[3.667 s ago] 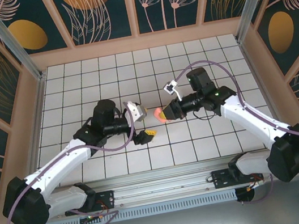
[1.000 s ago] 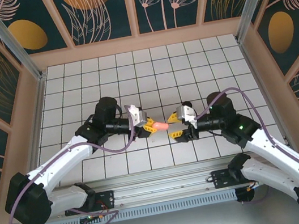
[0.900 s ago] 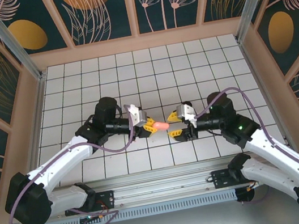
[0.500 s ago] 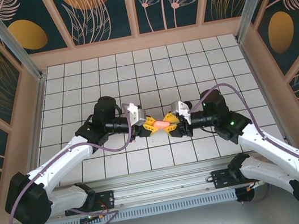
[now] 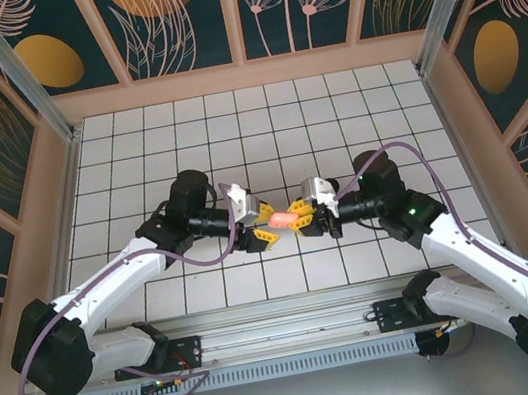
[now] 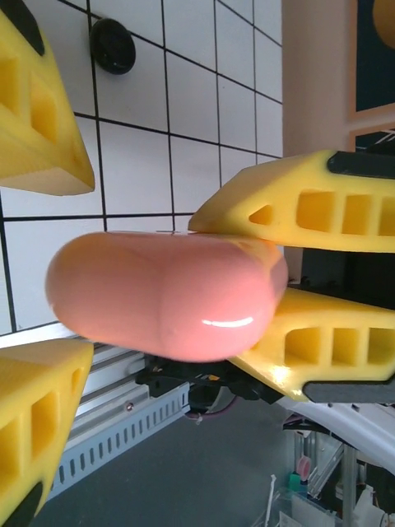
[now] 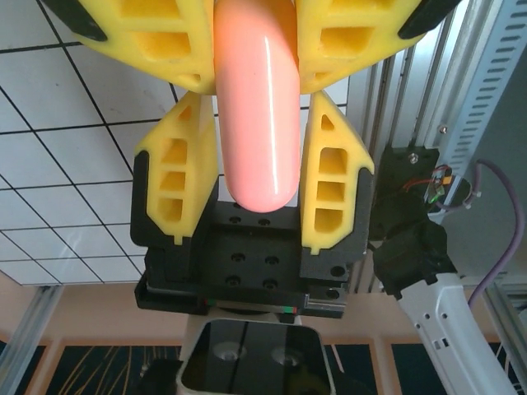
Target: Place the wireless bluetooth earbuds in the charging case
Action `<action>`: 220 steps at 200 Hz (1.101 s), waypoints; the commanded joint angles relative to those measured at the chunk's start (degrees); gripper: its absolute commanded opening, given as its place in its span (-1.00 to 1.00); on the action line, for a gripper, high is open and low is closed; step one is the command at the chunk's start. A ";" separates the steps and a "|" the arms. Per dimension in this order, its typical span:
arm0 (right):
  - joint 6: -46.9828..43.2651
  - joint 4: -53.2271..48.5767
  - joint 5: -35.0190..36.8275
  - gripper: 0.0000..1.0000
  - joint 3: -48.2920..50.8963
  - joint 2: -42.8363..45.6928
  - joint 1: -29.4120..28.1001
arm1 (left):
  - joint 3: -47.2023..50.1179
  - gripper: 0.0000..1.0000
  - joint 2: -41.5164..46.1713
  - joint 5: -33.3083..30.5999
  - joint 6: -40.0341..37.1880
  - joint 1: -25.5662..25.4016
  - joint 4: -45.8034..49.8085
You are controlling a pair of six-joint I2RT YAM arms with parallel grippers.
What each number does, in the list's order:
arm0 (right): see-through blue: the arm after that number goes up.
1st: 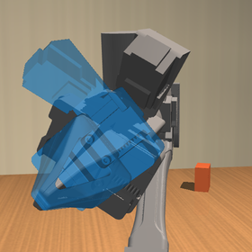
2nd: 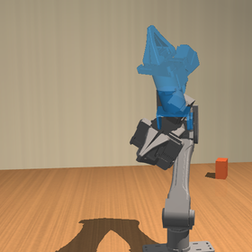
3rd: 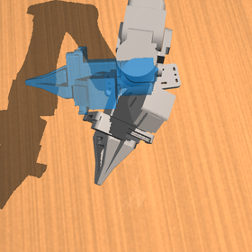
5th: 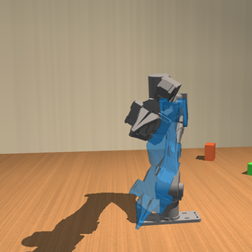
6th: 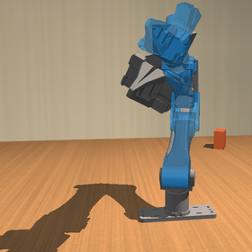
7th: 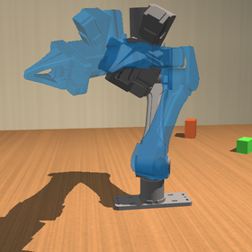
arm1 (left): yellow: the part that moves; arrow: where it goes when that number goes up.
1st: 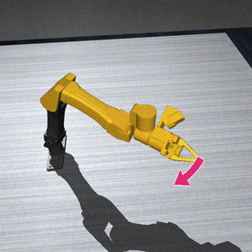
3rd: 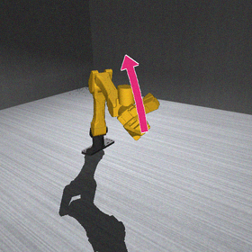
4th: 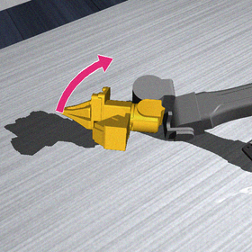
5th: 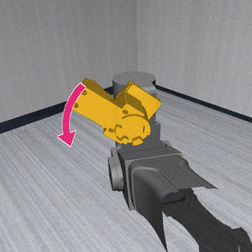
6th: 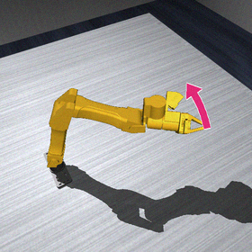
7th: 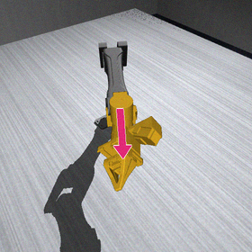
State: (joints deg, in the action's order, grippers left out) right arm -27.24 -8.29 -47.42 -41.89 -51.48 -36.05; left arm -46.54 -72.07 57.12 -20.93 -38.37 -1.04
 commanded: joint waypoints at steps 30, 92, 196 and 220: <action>-3.67 -4.10 -4.00 -0.68 -3.78 -3.43 0.39 | -1.38 -0.26 -0.27 4.13 -0.43 -0.18 -1.20; -3.15 -4.19 -3.31 -0.67 -3.79 -3.44 0.37 | -0.32 -0.57 0.26 3.44 0.71 -0.21 -3.34; -0.72 -3.04 -2.33 -0.65 -3.63 -3.71 0.82 | 1.02 -0.31 2.24 2.12 2.58 -0.20 -5.48; -0.95 -3.13 -2.42 -0.65 -3.63 -3.71 0.82 | 1.19 -0.34 2.31 2.29 3.60 -0.15 -5.99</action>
State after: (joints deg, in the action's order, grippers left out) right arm -28.21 -12.08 -49.39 -43.79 -55.24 -35.55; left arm -46.00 -71.02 58.04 -18.92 -38.35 -4.51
